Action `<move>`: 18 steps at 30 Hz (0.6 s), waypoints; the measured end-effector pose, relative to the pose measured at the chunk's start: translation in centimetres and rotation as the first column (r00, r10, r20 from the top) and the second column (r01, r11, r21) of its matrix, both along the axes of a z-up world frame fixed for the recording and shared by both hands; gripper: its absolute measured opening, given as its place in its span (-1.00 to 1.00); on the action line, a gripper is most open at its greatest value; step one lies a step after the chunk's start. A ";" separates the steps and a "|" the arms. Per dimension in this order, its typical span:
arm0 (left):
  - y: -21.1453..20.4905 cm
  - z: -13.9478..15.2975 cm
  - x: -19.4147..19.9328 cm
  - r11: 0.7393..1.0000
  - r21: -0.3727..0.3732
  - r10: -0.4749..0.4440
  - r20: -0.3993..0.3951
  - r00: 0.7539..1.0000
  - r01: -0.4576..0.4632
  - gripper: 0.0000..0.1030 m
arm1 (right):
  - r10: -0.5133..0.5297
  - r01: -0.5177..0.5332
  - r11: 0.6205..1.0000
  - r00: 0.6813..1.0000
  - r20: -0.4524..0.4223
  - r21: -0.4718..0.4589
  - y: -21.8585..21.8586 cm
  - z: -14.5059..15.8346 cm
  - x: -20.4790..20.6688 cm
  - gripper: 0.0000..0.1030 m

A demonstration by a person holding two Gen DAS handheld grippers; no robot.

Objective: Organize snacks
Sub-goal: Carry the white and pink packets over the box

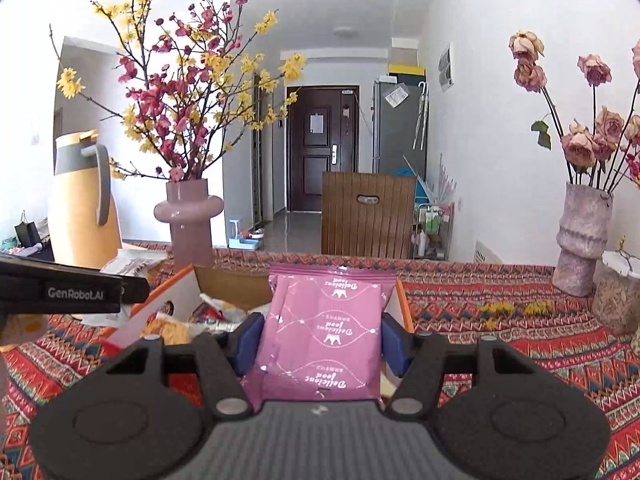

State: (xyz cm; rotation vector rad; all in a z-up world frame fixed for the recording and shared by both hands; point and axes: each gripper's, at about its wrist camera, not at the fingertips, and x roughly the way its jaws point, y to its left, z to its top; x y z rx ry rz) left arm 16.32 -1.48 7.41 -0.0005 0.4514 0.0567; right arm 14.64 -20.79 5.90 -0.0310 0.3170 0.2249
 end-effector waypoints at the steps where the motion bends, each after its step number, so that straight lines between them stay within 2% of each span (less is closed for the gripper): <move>1: 0.1 0.2 0.6 1.000 0.005 0.011 0.011 1.000 -0.011 -0.15 | -0.003 0.003 1.000 1.000 0.015 -0.003 0.3 0.3 0.7 0.18; 6: 0.7 -0.1 4.4 0.997 0.004 0.081 -0.001 0.997 -0.081 -0.15 | -0.042 0.042 0.998 0.999 0.004 -0.041 1.9 0.2 5.1 0.17; 14: 2.1 -2.7 7.7 0.989 0.025 0.144 -0.039 0.989 -0.143 -0.12 | -0.065 0.061 0.996 0.996 -0.054 -0.066 3.4 -2.2 9.7 0.18; 16: 2.5 -3.0 7.6 0.988 0.024 0.151 -0.037 0.988 -0.150 -0.01 | -0.046 0.041 0.997 0.996 -0.071 -0.068 3.4 -2.6 10.0 0.18; 17: 2.7 -3.0 7.5 0.988 0.021 0.155 -0.032 0.987 -0.154 0.24 | -0.045 0.040 0.997 0.996 -0.075 -0.065 3.5 -2.6 10.0 0.19; 18: 2.8 -2.8 7.3 0.986 0.016 0.166 -0.024 0.986 -0.165 0.69 | -0.048 0.044 0.997 0.996 -0.074 -0.063 3.5 -2.7 10.0 0.19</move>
